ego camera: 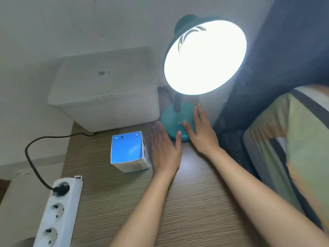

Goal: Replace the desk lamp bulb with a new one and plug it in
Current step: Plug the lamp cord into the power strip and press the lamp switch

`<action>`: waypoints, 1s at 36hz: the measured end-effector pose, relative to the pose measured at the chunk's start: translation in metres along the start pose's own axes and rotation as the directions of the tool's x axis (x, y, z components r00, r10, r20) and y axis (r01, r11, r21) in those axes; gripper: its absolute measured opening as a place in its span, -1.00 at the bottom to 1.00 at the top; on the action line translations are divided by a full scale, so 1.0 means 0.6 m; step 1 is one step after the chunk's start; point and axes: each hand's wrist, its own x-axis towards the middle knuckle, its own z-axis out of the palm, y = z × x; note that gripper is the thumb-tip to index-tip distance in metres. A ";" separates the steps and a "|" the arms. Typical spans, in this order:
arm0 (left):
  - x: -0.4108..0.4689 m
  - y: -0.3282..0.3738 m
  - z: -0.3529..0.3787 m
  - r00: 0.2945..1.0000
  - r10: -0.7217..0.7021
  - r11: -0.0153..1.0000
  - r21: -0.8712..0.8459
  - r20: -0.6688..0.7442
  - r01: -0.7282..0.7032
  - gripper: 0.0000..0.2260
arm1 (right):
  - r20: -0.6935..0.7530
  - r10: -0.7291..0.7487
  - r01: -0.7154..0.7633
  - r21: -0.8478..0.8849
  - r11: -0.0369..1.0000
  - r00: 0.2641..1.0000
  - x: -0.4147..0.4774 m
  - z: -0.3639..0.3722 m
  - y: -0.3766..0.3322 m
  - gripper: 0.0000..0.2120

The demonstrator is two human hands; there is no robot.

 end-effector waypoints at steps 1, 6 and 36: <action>0.000 0.000 0.000 1.000 -0.001 1.000 -0.002 0.003 0.001 -0.29 | -0.001 -0.002 0.002 -0.002 1.000 1.000 0.000 0.000 0.000 -0.31; 0.000 0.002 -0.001 1.000 -0.001 1.000 -0.012 0.002 0.001 -0.28 | 0.005 -0.004 0.004 -0.015 1.000 1.000 -0.001 0.000 0.001 -0.34; 0.000 0.001 -0.002 1.000 -0.003 0.997 -0.071 0.007 0.003 -0.28 | -0.088 0.009 -0.012 -0.030 0.999 0.996 -0.002 0.009 -0.002 -0.39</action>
